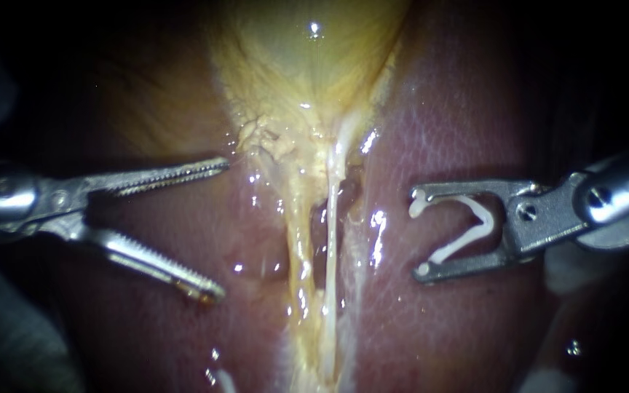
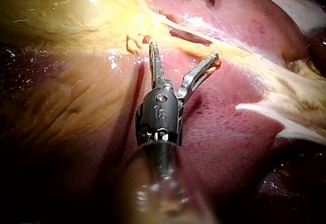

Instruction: Grabbing gallbladder

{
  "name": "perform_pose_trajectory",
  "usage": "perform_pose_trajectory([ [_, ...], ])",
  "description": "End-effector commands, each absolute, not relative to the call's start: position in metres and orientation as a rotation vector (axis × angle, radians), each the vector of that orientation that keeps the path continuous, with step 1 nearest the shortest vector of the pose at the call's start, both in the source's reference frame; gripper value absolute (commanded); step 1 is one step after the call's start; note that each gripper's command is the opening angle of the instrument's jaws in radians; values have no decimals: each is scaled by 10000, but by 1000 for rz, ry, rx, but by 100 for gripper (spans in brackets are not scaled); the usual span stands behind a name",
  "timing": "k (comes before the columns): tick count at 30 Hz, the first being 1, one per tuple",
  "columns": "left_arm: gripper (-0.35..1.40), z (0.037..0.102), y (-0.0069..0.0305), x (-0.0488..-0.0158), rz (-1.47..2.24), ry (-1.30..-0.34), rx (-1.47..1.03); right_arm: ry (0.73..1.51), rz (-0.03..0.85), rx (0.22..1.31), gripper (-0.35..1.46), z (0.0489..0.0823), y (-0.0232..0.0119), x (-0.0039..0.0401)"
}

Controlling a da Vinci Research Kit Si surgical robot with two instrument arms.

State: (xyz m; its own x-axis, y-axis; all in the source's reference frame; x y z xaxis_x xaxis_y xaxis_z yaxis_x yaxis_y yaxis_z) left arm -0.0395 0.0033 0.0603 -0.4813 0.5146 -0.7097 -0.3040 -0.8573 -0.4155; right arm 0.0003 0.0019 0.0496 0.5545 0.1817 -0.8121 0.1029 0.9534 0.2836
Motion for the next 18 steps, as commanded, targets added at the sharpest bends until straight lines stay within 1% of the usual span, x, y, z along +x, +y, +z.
perform_pose_trajectory([
  [1,120,602,34,-394,2328,-321,-1226,986,47,316,50,496,19,2],
  [4,120,600,37,-394,2316,-331,-1221,986,47,316,50,496,19,2],
  [8,115,598,46,-395,2286,-330,-1199,987,47,316,50,496,19,2],
  [9,111,599,50,-395,2276,-335,-1188,987,47,316,50,496,19,2],
  [18,106,623,89,-404,2258,-313,-1157,987,46,317,50,496,19,0],
])
